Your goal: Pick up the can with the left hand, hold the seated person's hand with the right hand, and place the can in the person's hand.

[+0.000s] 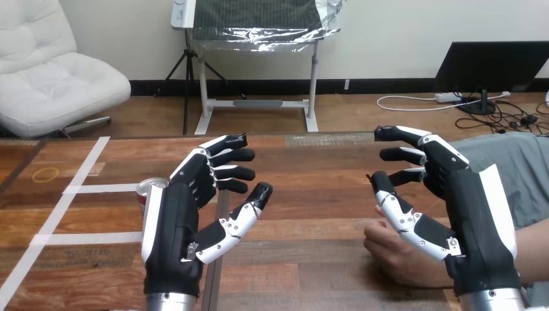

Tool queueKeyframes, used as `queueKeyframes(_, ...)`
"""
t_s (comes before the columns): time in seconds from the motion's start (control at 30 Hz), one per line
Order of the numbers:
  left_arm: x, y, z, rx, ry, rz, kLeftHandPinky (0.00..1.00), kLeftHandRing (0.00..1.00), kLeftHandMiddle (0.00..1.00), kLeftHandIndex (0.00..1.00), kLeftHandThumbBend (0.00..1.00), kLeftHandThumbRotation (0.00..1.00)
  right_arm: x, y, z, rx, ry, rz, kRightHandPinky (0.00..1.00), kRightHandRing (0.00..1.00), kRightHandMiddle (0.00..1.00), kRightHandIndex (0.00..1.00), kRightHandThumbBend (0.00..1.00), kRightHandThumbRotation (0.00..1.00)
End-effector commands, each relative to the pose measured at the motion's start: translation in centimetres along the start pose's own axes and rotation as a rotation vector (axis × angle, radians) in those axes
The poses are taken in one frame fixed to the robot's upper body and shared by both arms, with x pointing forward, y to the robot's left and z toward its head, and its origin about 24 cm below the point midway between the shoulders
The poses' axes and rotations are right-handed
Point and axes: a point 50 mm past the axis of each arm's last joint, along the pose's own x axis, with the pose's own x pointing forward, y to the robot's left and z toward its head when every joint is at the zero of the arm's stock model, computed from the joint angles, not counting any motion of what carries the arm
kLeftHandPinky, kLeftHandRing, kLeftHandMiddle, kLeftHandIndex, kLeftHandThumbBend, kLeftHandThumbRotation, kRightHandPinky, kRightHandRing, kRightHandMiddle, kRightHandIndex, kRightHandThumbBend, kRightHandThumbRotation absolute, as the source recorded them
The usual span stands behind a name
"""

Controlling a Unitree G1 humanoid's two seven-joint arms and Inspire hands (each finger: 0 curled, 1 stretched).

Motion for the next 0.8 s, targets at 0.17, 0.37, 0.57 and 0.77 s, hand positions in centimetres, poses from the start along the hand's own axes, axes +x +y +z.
queueKeyframes(0.17,1.2,0.1,1.9,-0.002,-0.109,0.033,0.54,0.61,0.67,0.69,0.51,0.03,1.2,-0.4,1.3,-0.011,-0.102,-0.005,0.56,0.72,0.81,0.71,0.38,0.0)
queueKeyframes(0.37,1.7,1.3,2.6,0.068,-0.149,0.043,0.55,0.63,0.68,0.7,0.52,0.02,1.3,-0.4,1.3,-0.014,-0.1,-0.006,0.56,0.72,0.81,0.71,0.39,0.0)
queueKeyframes(0.57,2.3,3.0,3.4,0.18,-0.159,0.038,0.59,0.66,0.7,0.73,0.54,0.02,1.3,-0.4,1.3,-0.01,-0.101,-0.001,0.56,0.72,0.81,0.71,0.39,0.0)
queueKeyframes(0.77,2.9,4.9,4.5,0.275,-0.133,0.016,0.65,0.69,0.74,0.75,0.6,0.07,1.4,-0.4,1.2,-0.007,-0.103,0.0,0.56,0.71,0.8,0.71,0.39,0.0)
